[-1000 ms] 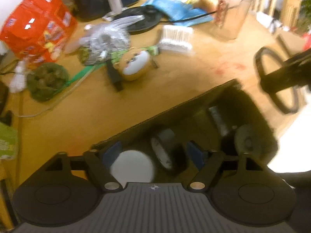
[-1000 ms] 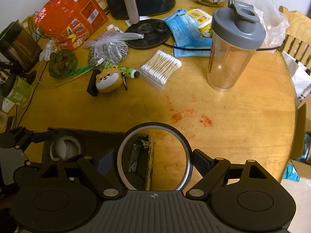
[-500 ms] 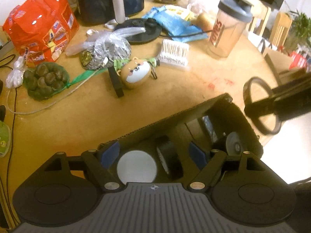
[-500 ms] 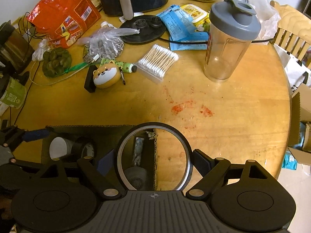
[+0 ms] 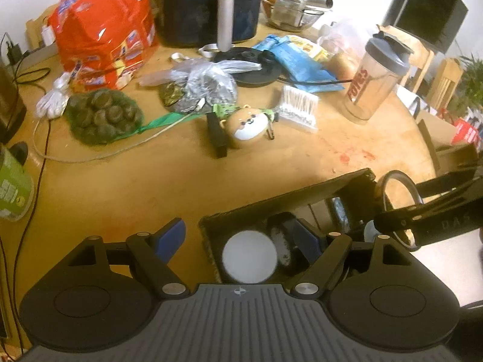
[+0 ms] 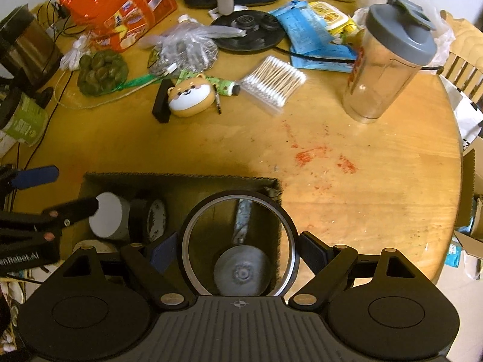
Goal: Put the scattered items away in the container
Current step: 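Lower the black-rimmed ring into the box and open the right tool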
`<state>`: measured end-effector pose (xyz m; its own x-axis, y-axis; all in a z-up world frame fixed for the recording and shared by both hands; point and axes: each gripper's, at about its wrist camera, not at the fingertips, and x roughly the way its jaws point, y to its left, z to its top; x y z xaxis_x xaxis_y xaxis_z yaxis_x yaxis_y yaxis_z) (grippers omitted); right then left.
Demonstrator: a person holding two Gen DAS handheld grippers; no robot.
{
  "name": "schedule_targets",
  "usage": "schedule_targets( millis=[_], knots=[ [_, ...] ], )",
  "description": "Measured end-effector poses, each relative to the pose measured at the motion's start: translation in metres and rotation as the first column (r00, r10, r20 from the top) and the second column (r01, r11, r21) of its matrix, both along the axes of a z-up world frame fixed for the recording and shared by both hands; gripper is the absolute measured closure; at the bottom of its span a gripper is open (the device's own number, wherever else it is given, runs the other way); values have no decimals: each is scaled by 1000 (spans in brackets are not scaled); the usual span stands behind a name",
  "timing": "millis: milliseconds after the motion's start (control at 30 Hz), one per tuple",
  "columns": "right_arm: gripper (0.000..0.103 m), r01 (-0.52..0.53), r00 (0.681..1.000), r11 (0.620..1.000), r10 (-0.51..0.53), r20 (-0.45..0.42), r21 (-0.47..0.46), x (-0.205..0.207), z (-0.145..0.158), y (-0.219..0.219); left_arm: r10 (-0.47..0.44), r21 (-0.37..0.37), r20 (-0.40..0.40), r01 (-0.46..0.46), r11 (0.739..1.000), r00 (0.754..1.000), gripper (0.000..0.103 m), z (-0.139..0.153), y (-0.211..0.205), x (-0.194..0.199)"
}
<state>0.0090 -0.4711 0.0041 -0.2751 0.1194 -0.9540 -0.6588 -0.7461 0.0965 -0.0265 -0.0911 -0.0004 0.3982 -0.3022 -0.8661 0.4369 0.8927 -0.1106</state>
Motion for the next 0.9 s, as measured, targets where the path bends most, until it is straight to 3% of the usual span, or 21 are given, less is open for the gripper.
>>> schedule_targets(
  millis=[433, 900],
  knots=[
    [16, -13, 999, 1000, 12, 36, 24, -2, -2, -8, 35, -17, -13, -35, 999, 999, 24, -2, 15, -1],
    [16, -184, 978, 981, 189, 88, -66, -36, -34, -15, 112, 16, -55, -111, 994, 992, 24, -6, 16, -3]
  ],
)
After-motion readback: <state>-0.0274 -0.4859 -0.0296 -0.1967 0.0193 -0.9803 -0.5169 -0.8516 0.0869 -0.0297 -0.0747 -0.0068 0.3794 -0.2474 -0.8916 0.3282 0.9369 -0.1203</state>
